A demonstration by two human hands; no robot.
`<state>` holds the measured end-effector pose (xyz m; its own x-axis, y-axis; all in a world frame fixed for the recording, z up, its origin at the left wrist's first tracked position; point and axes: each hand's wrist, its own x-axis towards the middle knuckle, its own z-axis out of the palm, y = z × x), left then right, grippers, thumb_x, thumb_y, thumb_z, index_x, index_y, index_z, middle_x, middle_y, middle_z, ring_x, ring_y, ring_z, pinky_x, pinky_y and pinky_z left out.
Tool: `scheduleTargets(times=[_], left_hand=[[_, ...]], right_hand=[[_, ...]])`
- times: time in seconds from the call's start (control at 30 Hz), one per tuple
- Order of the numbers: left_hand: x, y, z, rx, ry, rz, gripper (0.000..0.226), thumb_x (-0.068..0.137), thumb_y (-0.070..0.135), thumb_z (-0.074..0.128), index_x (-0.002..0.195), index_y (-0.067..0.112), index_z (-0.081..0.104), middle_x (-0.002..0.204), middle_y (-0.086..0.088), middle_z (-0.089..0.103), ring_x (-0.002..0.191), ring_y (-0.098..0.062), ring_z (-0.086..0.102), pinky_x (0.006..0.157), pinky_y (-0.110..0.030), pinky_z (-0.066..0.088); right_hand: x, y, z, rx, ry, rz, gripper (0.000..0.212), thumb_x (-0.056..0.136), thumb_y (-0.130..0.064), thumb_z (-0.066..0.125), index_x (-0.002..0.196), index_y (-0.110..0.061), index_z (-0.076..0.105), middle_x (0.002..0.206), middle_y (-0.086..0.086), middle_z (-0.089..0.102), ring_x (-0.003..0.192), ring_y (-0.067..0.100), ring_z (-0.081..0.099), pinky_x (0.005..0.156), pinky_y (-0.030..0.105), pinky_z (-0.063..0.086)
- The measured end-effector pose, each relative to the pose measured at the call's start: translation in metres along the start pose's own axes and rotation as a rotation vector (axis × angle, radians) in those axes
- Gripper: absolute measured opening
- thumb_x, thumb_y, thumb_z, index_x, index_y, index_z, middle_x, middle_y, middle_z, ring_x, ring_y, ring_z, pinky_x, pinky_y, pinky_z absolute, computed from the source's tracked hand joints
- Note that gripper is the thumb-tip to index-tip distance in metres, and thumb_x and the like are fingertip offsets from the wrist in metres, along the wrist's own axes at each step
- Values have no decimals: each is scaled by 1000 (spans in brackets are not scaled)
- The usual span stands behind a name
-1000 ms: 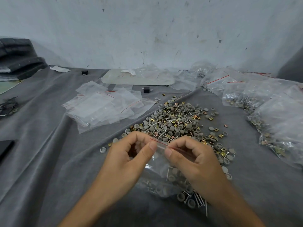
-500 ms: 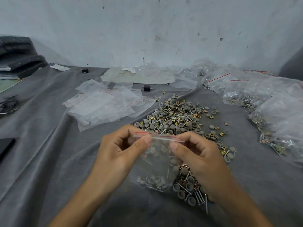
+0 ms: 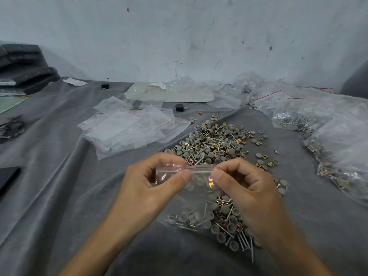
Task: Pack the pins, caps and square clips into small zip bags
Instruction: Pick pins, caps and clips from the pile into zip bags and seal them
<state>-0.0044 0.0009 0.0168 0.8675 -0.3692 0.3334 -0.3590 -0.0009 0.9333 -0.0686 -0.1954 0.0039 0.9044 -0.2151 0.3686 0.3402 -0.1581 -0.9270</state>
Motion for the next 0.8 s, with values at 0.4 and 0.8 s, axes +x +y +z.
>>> scheduleTargets(times=[0.4,0.8], left_hand=[[0,2,7,19,-114,16,8,81,24,78,89,25,81,87,2,79,81,-9,74,73,-18,55],[-1,1,8,104,-100,45,5,85,31,79,86,26,78,81,2,76,75,-11,69,68,-18,53]], right_hand=[[-3,1,7,-30,-168,-31,6,92,-23,70,90,-26,74,77,-2,69,67,5,59,58,21,49],[-6,-2,12,-7,-163,-41,8,92,-23,69,89,-28,73,74,-8,68,67,3,60,60,19,49]])
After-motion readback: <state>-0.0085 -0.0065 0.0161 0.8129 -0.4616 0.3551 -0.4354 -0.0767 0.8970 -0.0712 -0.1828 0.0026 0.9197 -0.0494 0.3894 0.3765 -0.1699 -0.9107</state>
